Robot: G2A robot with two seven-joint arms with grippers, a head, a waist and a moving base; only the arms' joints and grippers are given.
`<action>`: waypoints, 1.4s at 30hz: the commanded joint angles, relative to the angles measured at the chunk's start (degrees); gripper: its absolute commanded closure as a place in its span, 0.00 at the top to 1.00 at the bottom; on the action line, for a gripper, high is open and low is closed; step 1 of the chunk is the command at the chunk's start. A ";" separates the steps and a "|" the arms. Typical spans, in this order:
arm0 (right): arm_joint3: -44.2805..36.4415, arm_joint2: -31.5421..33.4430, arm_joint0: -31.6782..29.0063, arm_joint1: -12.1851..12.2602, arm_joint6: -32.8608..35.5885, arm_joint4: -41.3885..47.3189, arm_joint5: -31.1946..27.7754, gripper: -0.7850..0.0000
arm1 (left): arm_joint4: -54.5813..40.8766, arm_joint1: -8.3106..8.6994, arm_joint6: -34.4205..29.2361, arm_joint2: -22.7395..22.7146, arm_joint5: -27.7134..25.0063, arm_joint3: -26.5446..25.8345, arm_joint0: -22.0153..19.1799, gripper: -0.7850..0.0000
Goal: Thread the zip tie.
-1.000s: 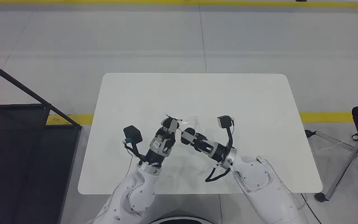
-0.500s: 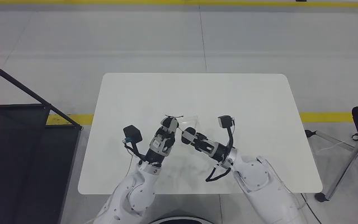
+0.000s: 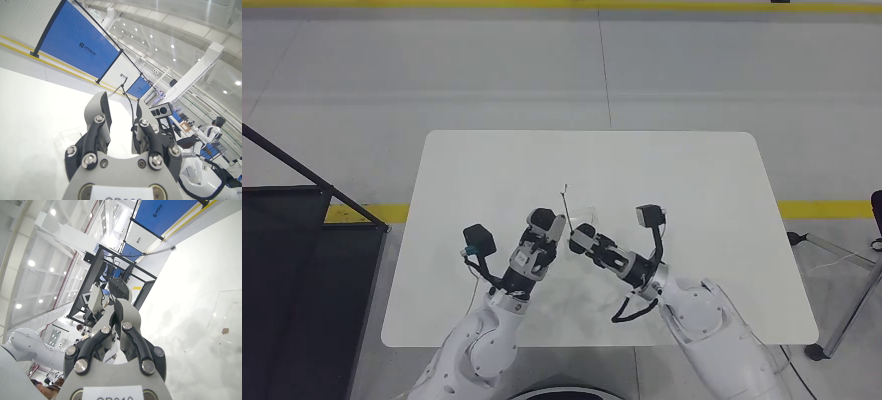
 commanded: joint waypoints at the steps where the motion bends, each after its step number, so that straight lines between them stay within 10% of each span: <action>1: 0.05 0.15 -0.01 0.00 0.13 0.32 -0.15 0.00 | -0.82 0.11 -0.52 -0.69 -0.58 -0.25 0.38 0.54; 6: 0.30 0.54 0.17 0.04 1.68 2.78 -0.47 0.00 | -3.11 0.63 -2.67 -3.71 -2.90 -1.97 1.84 0.90; 11: 0.39 0.95 0.24 0.18 4.47 5.50 -1.39 0.00 | -9.43 1.00 -5.69 -6.82 -4.11 -3.62 2.72 1.00; 42: 1.48 2.02 1.12 1.39 22.06 18.51 -5.81 0.00 | -47.05 3.86 -42.76 -17.74 -5.57 -3.59 0.12 1.00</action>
